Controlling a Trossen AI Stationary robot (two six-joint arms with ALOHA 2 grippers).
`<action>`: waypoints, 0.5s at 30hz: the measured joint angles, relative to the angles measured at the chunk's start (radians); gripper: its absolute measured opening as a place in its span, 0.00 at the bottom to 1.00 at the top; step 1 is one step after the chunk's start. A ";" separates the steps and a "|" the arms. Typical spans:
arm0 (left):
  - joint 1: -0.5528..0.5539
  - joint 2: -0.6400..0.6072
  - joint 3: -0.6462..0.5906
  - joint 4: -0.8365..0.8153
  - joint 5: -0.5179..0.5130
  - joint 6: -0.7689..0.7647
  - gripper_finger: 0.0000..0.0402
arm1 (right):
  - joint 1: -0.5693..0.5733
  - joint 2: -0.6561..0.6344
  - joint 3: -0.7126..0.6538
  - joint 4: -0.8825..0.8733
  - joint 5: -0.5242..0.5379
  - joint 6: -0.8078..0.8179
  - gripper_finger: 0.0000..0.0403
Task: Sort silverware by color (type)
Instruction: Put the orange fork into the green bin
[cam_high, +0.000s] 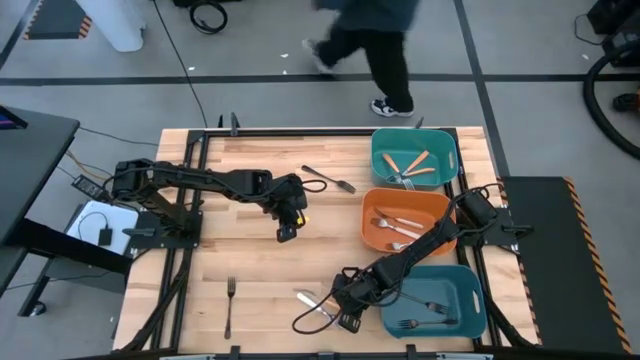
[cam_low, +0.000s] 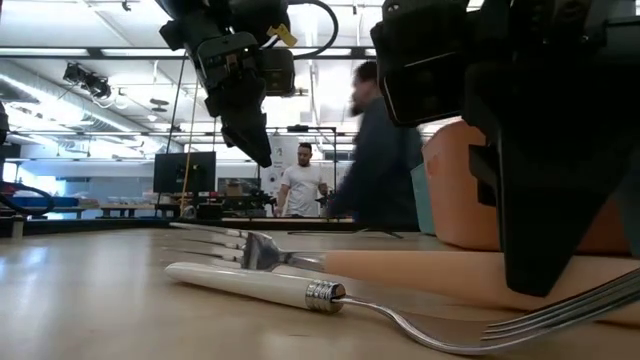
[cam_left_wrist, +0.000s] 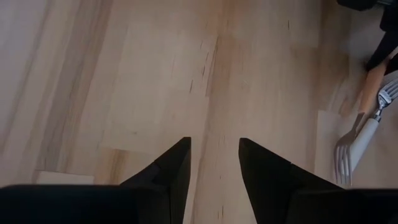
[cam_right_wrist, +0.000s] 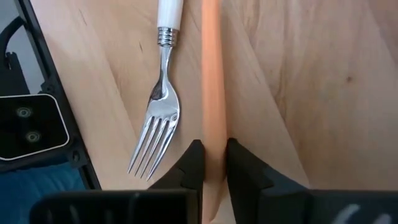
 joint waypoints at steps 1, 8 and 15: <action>0.000 0.000 0.000 0.000 0.000 0.000 0.36 | 0.000 0.000 0.000 -0.001 -0.001 -0.003 0.12; 0.000 0.000 0.000 -0.002 0.000 0.000 0.36 | -0.011 -0.011 -0.006 0.011 -0.031 -0.017 0.12; 0.001 0.000 0.000 -0.012 0.000 0.001 0.36 | -0.011 -0.120 -0.017 -0.022 -0.023 -0.039 0.12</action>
